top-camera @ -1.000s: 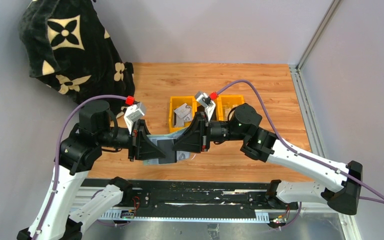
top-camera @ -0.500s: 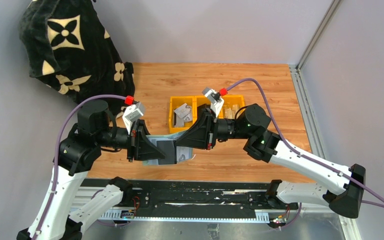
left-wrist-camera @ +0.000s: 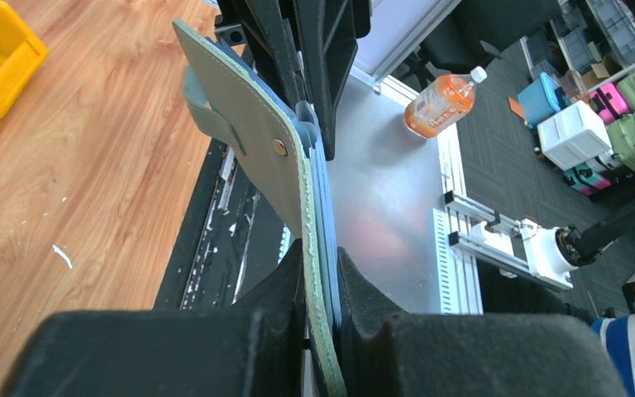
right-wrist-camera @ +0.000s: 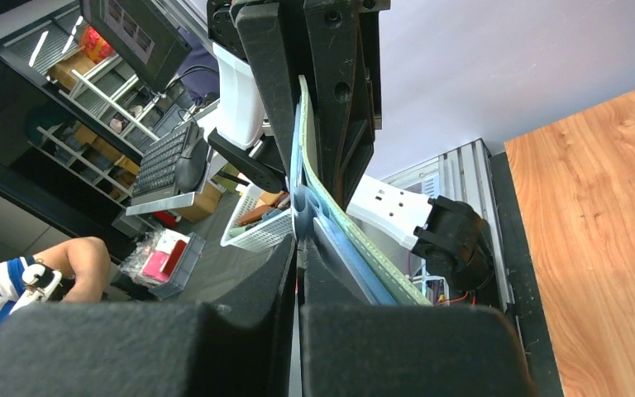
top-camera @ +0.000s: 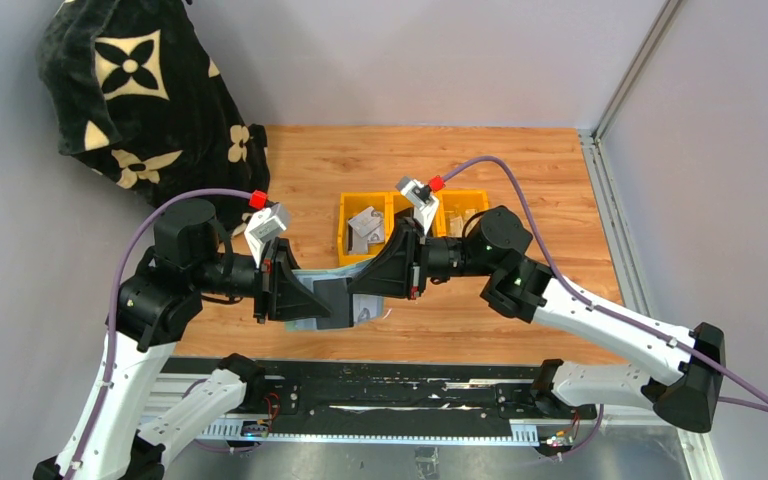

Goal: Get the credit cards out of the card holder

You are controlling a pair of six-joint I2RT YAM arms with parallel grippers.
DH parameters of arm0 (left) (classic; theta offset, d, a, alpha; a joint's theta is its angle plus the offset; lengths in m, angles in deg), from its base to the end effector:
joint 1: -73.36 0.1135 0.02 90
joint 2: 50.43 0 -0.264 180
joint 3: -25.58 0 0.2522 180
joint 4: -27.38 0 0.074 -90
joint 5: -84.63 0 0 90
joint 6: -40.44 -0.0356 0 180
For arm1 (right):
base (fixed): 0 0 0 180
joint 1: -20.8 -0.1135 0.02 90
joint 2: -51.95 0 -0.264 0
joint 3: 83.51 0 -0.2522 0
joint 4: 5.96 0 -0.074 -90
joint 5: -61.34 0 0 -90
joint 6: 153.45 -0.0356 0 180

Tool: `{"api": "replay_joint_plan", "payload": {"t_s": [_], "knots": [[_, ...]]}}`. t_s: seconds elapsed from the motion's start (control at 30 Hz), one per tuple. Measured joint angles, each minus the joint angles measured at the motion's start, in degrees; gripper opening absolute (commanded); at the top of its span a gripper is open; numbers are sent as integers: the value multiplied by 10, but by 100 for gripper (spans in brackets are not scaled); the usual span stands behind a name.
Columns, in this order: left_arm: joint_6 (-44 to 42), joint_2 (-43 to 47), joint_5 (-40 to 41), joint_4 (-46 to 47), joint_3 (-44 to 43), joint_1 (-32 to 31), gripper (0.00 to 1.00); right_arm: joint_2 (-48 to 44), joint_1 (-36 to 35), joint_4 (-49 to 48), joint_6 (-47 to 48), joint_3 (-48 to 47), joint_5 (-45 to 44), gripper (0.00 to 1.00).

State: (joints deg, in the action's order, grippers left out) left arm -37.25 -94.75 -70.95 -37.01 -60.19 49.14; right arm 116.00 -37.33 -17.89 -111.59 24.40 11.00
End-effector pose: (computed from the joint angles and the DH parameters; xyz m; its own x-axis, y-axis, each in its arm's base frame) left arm 0.0796 -0.0713 0.4303 -0.5465 0.1492 -0.8241 0.8371 0.0664 -0.5431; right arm 0.1124 0.2239 0.4208 -0.6025 0.1169 -0.7895 -0.7819 -0.2847 0.5545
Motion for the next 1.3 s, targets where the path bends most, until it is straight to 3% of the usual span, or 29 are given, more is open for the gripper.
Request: {"api": "replay_joint_plan", "payload": {"t_s": [0.5,0.67,0.77,0.83,0.93,0.97,1.3], "knots": [[12,0,-6,14,-2,0,6,-47,7,17,19,11,-7,0],[17,0,-9,17,-3,0,0,-35,7,2,11,11,-1,23],[20,0,-6,17,-3,0,0,-20,6,-7,4,11,5,29],[23,0,-1,17,-3,0,0,-13,5,-10,2,11,9,25],[25,0,3,17,-3,0,0,-12,4,-11,3,11,9,3],[25,0,3,17,-4,0,0,-13,4,-11,3,12,9,0],[-24,-10,35,-24,-36,0,0,-97,37,89,56,21,-9,0]]}}
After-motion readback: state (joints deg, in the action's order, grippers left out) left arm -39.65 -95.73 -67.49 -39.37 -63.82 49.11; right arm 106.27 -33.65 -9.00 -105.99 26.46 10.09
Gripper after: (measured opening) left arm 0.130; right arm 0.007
